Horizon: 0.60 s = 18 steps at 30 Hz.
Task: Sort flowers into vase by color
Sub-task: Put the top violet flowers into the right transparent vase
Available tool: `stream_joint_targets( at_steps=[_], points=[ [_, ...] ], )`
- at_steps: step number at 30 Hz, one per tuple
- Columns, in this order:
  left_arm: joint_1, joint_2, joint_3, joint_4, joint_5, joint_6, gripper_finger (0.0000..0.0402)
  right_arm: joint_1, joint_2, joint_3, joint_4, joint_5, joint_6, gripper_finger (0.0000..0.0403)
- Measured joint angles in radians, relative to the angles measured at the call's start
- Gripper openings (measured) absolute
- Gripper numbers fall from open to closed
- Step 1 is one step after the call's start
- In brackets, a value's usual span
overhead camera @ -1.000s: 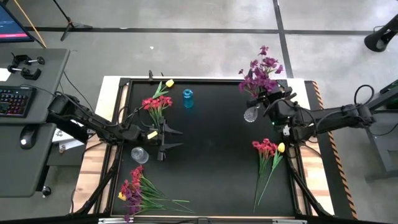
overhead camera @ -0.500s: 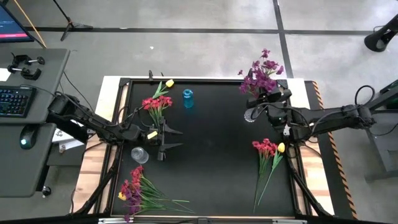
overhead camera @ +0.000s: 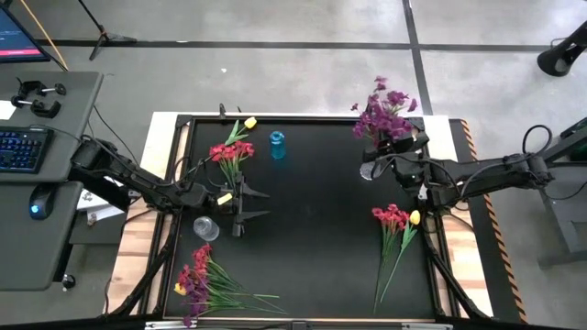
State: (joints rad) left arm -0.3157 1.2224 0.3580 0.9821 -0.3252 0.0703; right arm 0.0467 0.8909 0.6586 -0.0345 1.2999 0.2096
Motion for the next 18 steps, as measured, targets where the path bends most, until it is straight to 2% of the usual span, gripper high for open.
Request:
stream_joint_targets(
  at_steps=[11,14,18],
  points=[
    [0.0,0.0,0.0,-0.014,0.0,-0.014,0.0193,0.035,-0.003,0.0,0.001,0.032,-0.038,0.0217],
    [0.0,0.0,0.0,-0.014,0.0,-0.014,0.0193,0.055,-0.013,0.0,0.001,0.043,-0.035,0.0239],
    [0.0,0.0,0.0,-0.016,0.0,-0.014,0.0193,0.073,-0.04,0.0,-0.007,0.057,-0.026,0.0244]
  ],
)
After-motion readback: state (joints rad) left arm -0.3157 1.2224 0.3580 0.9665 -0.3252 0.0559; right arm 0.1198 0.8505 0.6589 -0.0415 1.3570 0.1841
